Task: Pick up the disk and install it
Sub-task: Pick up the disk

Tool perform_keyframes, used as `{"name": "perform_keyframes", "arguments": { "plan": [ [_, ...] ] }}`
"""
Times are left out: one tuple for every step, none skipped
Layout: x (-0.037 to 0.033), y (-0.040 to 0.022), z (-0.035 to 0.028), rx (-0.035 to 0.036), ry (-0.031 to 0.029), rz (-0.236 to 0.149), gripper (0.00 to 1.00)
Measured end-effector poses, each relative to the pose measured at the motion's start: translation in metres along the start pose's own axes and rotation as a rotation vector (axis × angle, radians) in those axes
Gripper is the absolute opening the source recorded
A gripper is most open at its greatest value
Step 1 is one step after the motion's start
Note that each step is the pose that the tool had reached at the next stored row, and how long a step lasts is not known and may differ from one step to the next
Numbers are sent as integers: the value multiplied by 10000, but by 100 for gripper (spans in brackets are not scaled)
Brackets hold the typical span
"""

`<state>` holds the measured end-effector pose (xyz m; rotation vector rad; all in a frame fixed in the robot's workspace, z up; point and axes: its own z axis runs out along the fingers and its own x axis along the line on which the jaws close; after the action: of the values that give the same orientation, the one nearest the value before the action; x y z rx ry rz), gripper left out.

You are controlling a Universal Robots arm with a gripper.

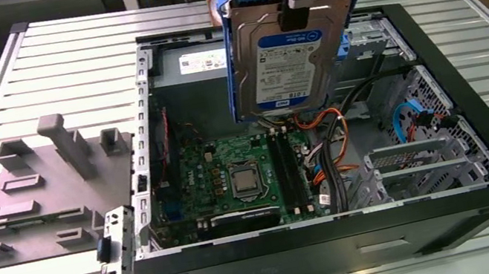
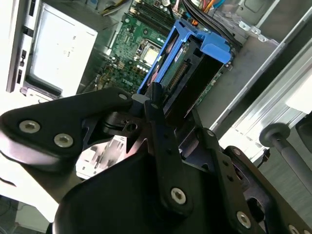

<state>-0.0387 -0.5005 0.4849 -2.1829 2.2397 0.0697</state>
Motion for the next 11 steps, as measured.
{"name": "perform_keyframes", "arguments": {
  "plan": [
    [20,0,0,0,-1,2,35],
    [43,-1,-1,0,-1,5,35],
    [63,-1,-1,0,-1,7,35],
    [83,-2,-2,0,0,10,35],
    [101,-3,-2,0,1,12,35],
    [115,-3,-2,0,0,13,35],
    [123,-3,-2,0,0,14,35],
    [125,-2,-2,0,-1,15,35],
    [127,-2,-2,1,0,15,35],
    [132,-3,-2,0,0,14,35],
    [139,-4,-2,0,0,14,35]
  ]
}}
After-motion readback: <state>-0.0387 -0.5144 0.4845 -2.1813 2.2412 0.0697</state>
